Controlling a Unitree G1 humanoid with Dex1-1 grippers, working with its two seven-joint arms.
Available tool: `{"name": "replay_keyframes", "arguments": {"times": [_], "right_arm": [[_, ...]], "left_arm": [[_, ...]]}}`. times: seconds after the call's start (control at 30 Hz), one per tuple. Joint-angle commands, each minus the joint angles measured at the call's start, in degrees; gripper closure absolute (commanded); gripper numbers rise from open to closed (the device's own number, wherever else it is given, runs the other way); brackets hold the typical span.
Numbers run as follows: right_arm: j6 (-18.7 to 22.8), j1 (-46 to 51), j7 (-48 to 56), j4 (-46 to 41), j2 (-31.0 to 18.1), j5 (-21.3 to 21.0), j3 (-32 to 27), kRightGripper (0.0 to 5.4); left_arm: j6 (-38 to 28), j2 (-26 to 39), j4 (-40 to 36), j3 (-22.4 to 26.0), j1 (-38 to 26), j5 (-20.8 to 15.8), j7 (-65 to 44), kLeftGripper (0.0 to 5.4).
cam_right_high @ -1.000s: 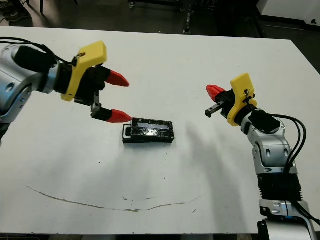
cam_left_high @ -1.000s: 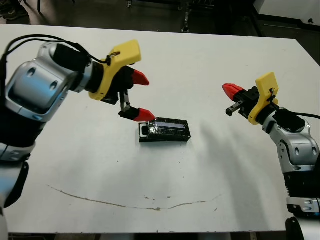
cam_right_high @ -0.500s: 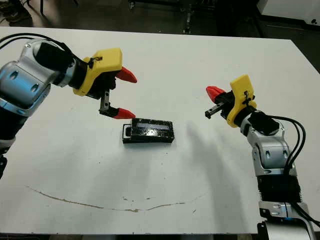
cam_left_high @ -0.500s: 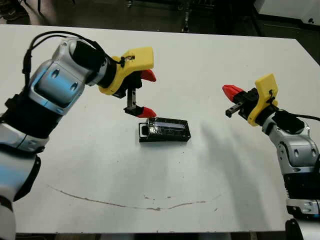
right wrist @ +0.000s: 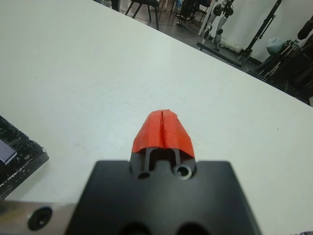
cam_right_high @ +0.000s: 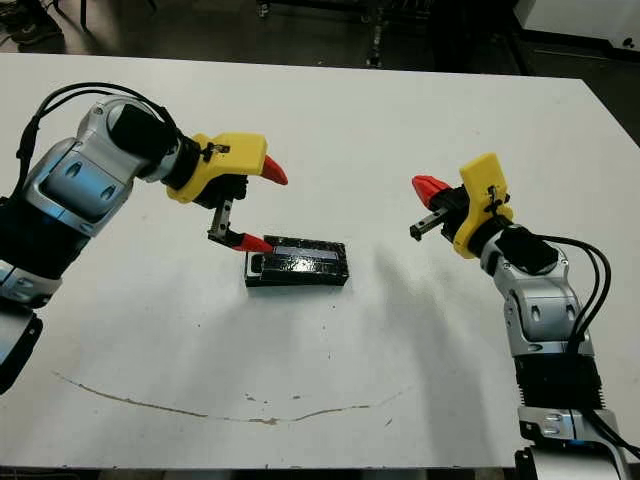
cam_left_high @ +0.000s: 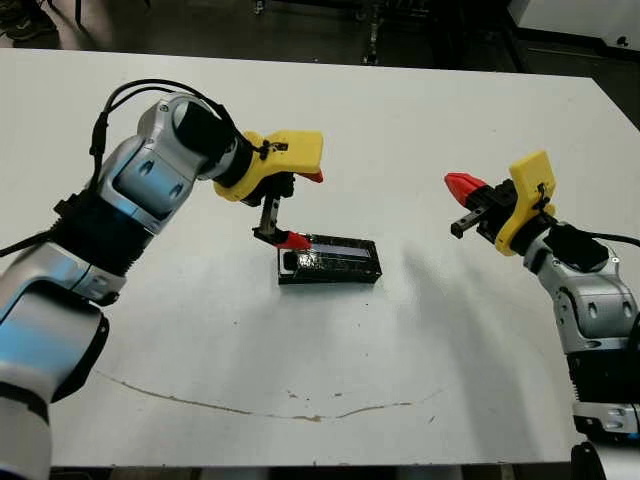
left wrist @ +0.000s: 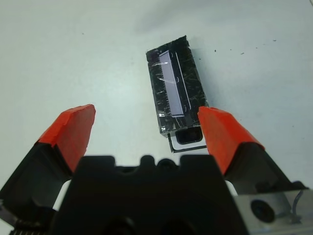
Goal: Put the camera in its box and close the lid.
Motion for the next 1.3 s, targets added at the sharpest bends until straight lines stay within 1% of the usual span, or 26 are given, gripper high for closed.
{"name": "replay_keyframes", "arguments": {"times": [0.03,0.1,0.2,0.27,0.33,0.47,0.53,0.67,0.7,0.73,0.87,0.97,1.07,1.27,1.3], "right_arm": [[1.0,1.0,-0.5,-0.6,-0.1,0.3,-0.1,5.40],[0.8,1.0,-0.4,-0.6,-0.1,0.3,0.0,5.40],[0.0,1.0,0.0,-0.1,-0.1,0.5,-0.1,5.40],[0.1,1.0,-0.1,-0.1,-0.2,0.2,0.0,5.40],[0.8,1.0,-0.6,-0.5,-0.4,-0.3,0.3,5.40],[1.0,0.9,-0.3,0.0,-0.2,0.4,-0.1,5.40],[0.9,0.9,-0.6,0.1,-0.3,-0.1,0.1,5.40],[1.2,0.9,-0.8,0.0,-0.4,-0.3,0.1,5.40],[1.0,0.9,-0.6,0.1,-0.4,-0.3,0.1,5.40],[0.7,0.9,-0.5,0.3,-0.4,-0.2,0.0,5.40],[-0.4,0.7,0.0,1.3,-0.5,-0.2,0.1,5.40],[0.5,0.6,-0.1,0.9,-0.6,-0.2,0.2,5.40],[0.0,0.6,0.1,1.3,-0.4,0.2,-0.1,5.40],[-1.1,0.5,0.6,2.0,-0.6,0.1,-0.1,5.40],[-1.0,0.5,0.6,2.1,-0.5,0.3,-0.2,5.40]], "left_arm": [[8.3,-0.4,-0.5,-0.7,-0.8,-0.2,-1.8,0.01],[12.1,-0.7,-0.8,-0.6,-0.5,-1.0,-2.8,0.01],[15.8,-1.0,-1.7,-0.7,0.1,-1.5,-3.1,0.01],[20.5,-1.3,-3.3,0.1,0.8,-2.4,-1.7,0.01],[22.9,-1.2,-5.8,0.3,1.4,-2.6,0.0,0.01],[19.6,0.3,-10.2,-1.4,2.1,0.1,3.4,0.01],[17.8,0.7,-11.0,-2.2,2.4,1.4,4.8,0.01],[16.7,0.5,-10.5,-2.2,2.9,1.6,6.0,0.01],[14.2,0.8,-10.7,-2.5,3.3,2.4,6.6,0.01],[15.0,0.6,-10.6,-2.4,3.2,2.2,6.5,0.01],[12.2,0.8,-10.5,-2.7,3.6,3.3,7.1,0.01],[11.0,0.6,-10.2,-2.3,4.2,3.0,7.4,0.01],[11.6,0.5,-10.0,-2.3,4.3,2.3,6.8,0.01],[18.8,0.1,-11.3,-2.5,3.6,0.7,5.7,0.01],[19.2,0.1,-11.4,-2.4,3.7,0.3,5.7,0.01]]}}
